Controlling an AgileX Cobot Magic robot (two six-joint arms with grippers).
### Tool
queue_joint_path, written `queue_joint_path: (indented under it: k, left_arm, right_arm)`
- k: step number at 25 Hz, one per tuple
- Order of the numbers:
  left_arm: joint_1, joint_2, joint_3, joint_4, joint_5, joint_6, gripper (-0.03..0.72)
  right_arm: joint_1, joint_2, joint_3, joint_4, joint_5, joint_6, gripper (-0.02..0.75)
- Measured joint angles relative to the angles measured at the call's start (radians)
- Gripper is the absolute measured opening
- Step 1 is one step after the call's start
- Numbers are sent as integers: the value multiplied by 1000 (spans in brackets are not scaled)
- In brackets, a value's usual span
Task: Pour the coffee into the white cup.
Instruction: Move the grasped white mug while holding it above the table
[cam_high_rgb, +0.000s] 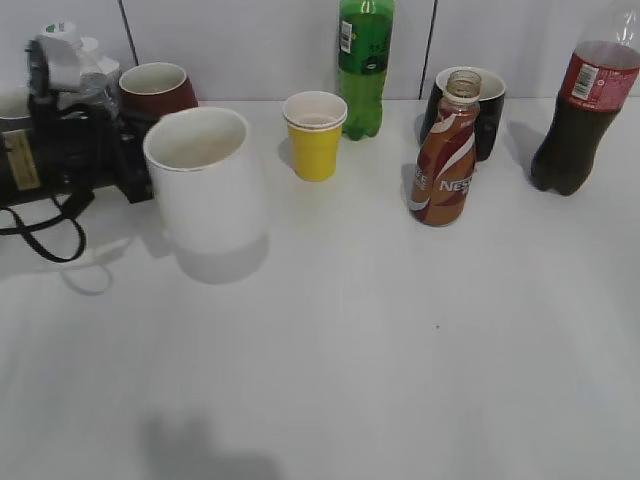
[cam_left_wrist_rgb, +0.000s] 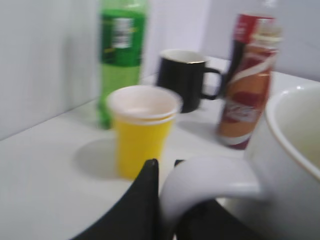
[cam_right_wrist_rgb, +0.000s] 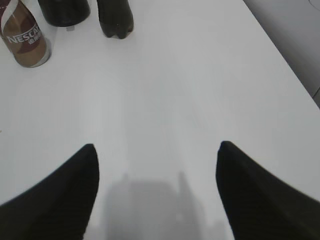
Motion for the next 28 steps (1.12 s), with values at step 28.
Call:
queue_joint_path:
  k: [28]
  left_arm:
    - [-44, 0, -5, 100, -2, -4, 54]
  right_arm:
    - [0, 212, -24, -34, -577, -60, 571]
